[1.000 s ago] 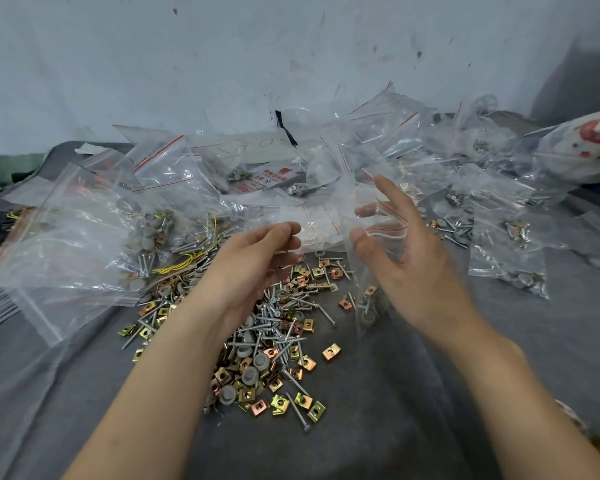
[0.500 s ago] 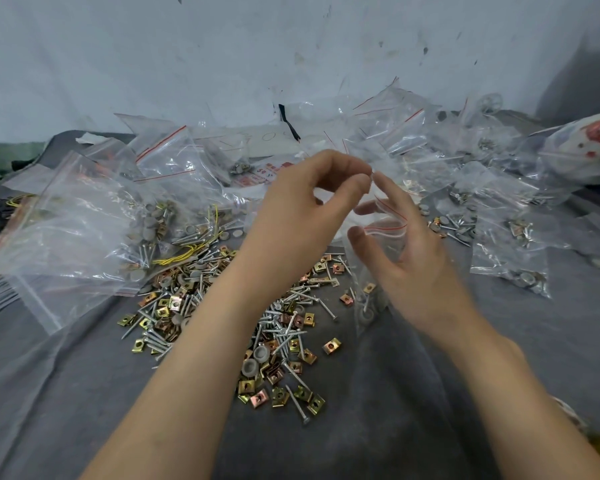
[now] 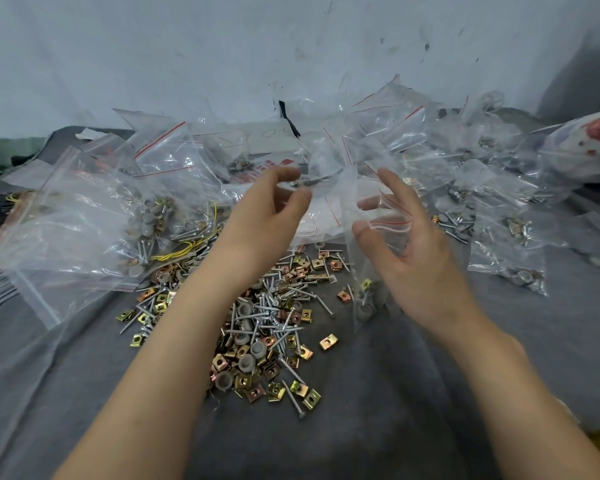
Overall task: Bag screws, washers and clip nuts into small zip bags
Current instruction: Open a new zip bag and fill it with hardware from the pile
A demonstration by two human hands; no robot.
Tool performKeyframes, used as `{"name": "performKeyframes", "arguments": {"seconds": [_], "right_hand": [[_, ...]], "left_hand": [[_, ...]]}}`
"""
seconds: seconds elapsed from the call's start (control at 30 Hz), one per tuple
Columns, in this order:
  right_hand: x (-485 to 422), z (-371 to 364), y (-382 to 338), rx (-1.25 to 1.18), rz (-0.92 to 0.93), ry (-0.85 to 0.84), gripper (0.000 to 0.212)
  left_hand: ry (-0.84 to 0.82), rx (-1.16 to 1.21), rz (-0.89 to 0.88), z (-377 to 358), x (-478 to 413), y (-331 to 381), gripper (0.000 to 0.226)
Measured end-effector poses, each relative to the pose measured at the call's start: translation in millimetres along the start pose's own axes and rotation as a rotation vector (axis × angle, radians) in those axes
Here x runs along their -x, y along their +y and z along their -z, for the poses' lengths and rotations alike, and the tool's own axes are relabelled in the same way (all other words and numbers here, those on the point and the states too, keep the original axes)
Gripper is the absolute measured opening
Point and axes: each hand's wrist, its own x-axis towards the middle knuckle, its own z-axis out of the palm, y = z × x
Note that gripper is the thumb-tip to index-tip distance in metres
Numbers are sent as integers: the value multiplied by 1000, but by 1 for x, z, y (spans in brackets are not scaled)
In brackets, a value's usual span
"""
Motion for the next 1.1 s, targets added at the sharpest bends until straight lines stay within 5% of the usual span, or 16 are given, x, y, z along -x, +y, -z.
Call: {"name": "performKeyframes", "arguments": {"seconds": [0.5,1.1], "right_hand": [[0,6,1,-6,-3,16,69],[-1,8,6,14,-3,22,69]], "left_hand": [[-347,-701,4,-14,14,-47,31],[-396,-628,3,-9,12,-49,13]]}}
